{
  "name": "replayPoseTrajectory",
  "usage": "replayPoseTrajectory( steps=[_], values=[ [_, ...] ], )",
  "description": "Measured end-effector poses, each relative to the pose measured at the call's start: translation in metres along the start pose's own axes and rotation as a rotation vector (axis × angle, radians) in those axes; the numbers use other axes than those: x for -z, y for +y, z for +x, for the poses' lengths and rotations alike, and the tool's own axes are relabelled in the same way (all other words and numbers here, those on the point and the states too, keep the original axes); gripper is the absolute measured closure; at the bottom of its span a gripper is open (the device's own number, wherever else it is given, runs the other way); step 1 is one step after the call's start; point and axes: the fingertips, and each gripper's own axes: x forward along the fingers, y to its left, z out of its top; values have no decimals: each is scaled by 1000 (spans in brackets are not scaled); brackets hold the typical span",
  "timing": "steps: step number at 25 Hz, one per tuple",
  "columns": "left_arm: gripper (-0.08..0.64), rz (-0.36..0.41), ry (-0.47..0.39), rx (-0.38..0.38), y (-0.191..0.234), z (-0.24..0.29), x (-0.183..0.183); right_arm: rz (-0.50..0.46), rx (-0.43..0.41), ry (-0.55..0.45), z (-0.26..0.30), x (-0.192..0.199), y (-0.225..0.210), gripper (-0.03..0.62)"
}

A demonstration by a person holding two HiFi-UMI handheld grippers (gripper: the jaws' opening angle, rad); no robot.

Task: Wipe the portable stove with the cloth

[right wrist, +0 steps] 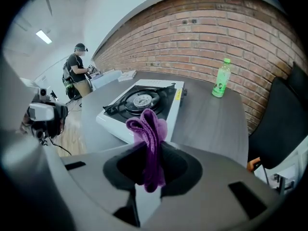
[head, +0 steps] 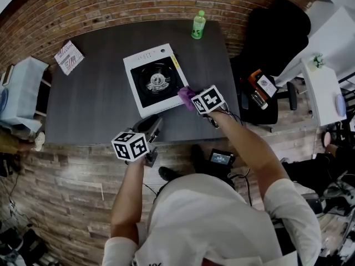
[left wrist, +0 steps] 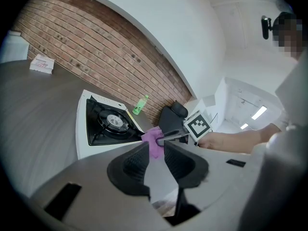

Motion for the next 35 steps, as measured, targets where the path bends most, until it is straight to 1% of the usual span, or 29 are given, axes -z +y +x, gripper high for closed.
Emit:
replayPoseTrajectory(
  steps=[7,12,15,20,24,30,35],
  values=[
    [456,18,6,8,0,-8,-1,-20,90,-79,-28,-3,-12,506],
    [456,27,12,8,3,-17,0,-40,106,-149,-41,-8,-4,506],
    [456,29,12,3,5,-24,3,-74,77,-203,-41,-12,16,506],
    [456,20,9,-12,13,-37,11,-181,8,-273,-31,-15,60,506],
    [456,10,11,-27,19,-48,19,-244,-47,-299,-16,-15,95,506],
    [456,11,21,-55,28,-62,31,-313,-131,-336,9,-15,146,506],
    [456,7,20,-87,38,-76,36,-373,-188,-337,28,-16,187,506]
  ],
)
